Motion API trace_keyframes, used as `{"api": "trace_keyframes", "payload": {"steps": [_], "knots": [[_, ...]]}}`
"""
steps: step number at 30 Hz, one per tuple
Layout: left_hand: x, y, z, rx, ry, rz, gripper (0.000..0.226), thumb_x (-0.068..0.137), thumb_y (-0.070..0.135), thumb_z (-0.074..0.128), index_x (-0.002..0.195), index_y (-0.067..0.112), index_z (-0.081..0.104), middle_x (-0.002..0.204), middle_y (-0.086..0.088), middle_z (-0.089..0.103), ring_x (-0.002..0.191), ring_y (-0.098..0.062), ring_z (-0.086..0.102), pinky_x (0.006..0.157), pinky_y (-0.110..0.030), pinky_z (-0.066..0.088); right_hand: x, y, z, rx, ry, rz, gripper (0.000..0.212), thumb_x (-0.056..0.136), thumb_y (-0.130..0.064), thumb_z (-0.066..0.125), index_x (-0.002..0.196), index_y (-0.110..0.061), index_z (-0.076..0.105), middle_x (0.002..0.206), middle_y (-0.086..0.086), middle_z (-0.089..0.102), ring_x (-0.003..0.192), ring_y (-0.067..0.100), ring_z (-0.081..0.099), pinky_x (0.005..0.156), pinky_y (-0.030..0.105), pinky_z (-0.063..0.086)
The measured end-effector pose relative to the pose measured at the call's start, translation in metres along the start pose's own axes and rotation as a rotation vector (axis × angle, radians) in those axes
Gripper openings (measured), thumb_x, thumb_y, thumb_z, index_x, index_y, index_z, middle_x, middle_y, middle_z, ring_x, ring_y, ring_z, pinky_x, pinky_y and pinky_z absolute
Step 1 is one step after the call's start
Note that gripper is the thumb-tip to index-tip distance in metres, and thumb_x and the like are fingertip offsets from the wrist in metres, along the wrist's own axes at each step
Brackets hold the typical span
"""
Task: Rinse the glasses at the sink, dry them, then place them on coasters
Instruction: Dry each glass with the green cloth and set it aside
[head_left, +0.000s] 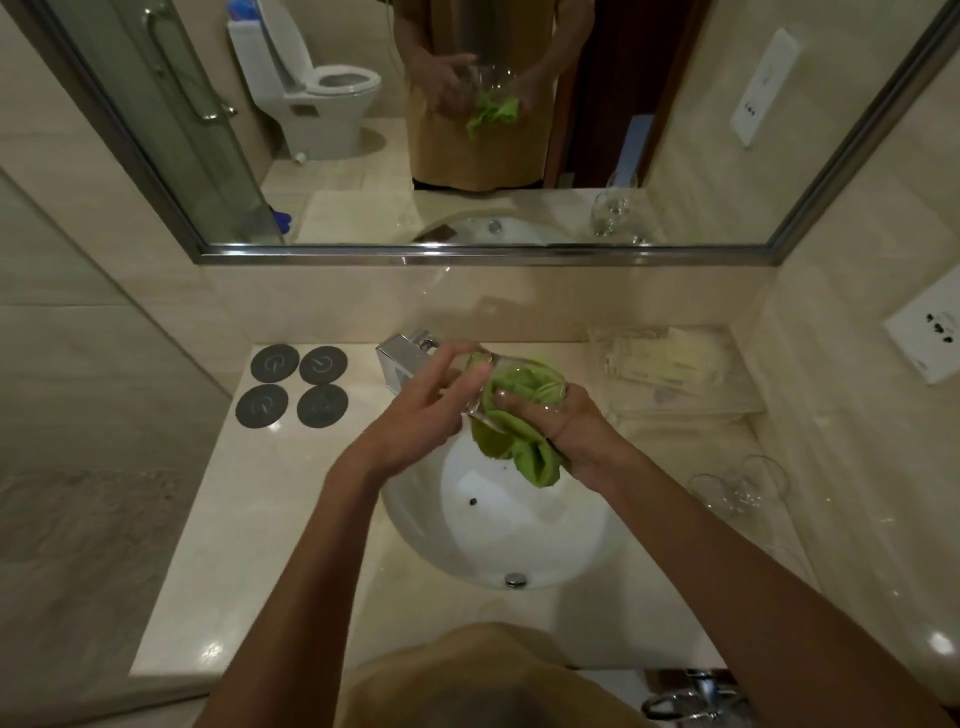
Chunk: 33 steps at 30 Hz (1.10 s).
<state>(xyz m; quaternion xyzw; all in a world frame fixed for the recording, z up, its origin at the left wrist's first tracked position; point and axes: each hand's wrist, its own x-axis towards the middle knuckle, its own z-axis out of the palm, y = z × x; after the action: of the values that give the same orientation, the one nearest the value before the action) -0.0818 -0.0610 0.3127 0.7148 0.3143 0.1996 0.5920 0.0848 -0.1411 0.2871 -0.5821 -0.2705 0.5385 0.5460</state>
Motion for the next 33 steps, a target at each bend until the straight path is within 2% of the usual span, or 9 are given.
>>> {"api": "trace_keyframes", "payload": {"steps": [3, 5, 9, 13, 16, 23, 26, 29, 33], "knots": [[0.005, -0.004, 0.016, 0.193, 0.232, 0.233, 0.028, 0.098, 0.045, 0.038, 0.099, 0.021, 0.051, 0.08, 0.008, 0.057, 0.069, -0.005, 0.053, 0.061, -0.023, 0.043, -0.002, -0.001, 0.0, -0.024, -0.122, 0.045, 0.039, 0.081, -0.024, 0.078, 0.117, -0.011, 0.07, 0.111, 0.018, 0.073, 0.104, 0.036, 0.07, 0.089, 0.044, 0.058], [0.006, 0.0, 0.02, 0.16, 0.298, 0.231, 0.025, 0.096, 0.041, 0.037, 0.087, 0.02, 0.049, 0.072, 0.008, 0.051, 0.065, -0.006, 0.048, 0.059, -0.024, 0.04, -0.005, -0.001, 0.0, -0.06, -0.167, 0.001, 0.038, 0.084, -0.025, 0.077, 0.118, -0.012, 0.069, 0.112, 0.017, 0.073, 0.105, 0.035, 0.07, 0.091, 0.046, 0.057], [0.01, 0.008, 0.015, 0.085, 0.265, 0.125, 0.026, 0.097, 0.034, 0.038, 0.077, 0.018, 0.045, 0.066, 0.011, 0.046, 0.065, -0.009, 0.045, 0.062, -0.029, 0.038, -0.01, -0.007, 0.009, -0.208, -0.029, -0.163, 0.026, 0.083, -0.025, 0.079, 0.105, -0.014, 0.074, 0.09, 0.0, 0.077, 0.085, 0.015, 0.074, 0.07, 0.027, 0.057], [0.014, 0.011, 0.011, 0.076, 0.194, -0.13, 0.045, 0.101, 0.044, 0.033, 0.083, 0.008, 0.053, 0.066, -0.007, 0.053, 0.061, -0.016, 0.048, 0.054, -0.029, 0.039, -0.004, -0.011, 0.007, -0.53, 0.163, -0.49, 0.015, 0.082, -0.026, 0.081, 0.093, -0.019, 0.074, 0.075, -0.009, 0.073, 0.07, 0.007, 0.069, 0.065, 0.019, 0.052], [0.014, 0.016, 0.008, 0.105, 0.124, -0.454, 0.05, 0.099, 0.052, 0.028, 0.078, 0.013, 0.053, 0.058, -0.004, 0.047, 0.046, -0.014, 0.035, 0.043, -0.02, 0.022, -0.002, -0.007, 0.004, -0.757, 0.205, -0.722, 0.026, 0.084, -0.031, 0.078, 0.102, -0.013, 0.074, 0.076, -0.001, 0.074, 0.064, 0.013, 0.067, 0.061, 0.02, 0.051], [0.005, 0.014, -0.002, 0.162, -0.026, -0.623, 0.063, 0.094, 0.067, 0.019, 0.071, 0.014, 0.044, 0.052, -0.002, 0.04, 0.04, -0.011, 0.023, 0.043, -0.019, 0.017, 0.001, 0.004, 0.004, -0.956, 0.184, -1.009, 0.031, 0.086, -0.035, 0.073, 0.092, -0.004, 0.069, 0.068, 0.0, 0.066, 0.054, 0.008, 0.052, 0.058, 0.012, 0.039], [0.002, 0.012, -0.006, 0.015, -0.046, -0.574, 0.078, 0.088, 0.083, 0.016, 0.075, 0.012, 0.046, 0.052, 0.0, 0.038, 0.042, -0.011, 0.021, 0.045, -0.021, 0.014, 0.002, -0.006, 0.007, -0.849, 0.162, -0.853, 0.025, 0.084, -0.033, 0.077, 0.091, -0.011, 0.071, 0.067, -0.012, 0.062, 0.055, 0.006, 0.052, 0.056, 0.004, 0.038], [-0.001, 0.005, -0.01, -0.076, -0.052, -0.425, 0.076, 0.09, 0.081, 0.023, 0.08, 0.011, 0.05, 0.06, -0.007, 0.043, 0.047, -0.014, 0.025, 0.048, -0.025, 0.018, 0.003, -0.015, 0.011, -0.57, 0.179, -0.521, 0.026, 0.078, -0.038, 0.082, 0.092, -0.018, 0.074, 0.076, -0.002, 0.073, 0.068, 0.013, 0.069, 0.061, 0.02, 0.054], [-0.001, 0.004, 0.001, -0.062, 0.105, -0.077, 0.027, 0.102, 0.053, 0.037, 0.102, 0.033, 0.056, 0.079, -0.007, 0.052, 0.057, -0.017, 0.044, 0.048, -0.026, 0.035, 0.0, -0.017, 0.009, -0.239, 0.018, -0.141, 0.029, 0.079, -0.024, 0.083, 0.103, -0.01, 0.075, 0.093, 0.006, 0.078, 0.088, 0.021, 0.074, 0.077, 0.032, 0.06]]}}
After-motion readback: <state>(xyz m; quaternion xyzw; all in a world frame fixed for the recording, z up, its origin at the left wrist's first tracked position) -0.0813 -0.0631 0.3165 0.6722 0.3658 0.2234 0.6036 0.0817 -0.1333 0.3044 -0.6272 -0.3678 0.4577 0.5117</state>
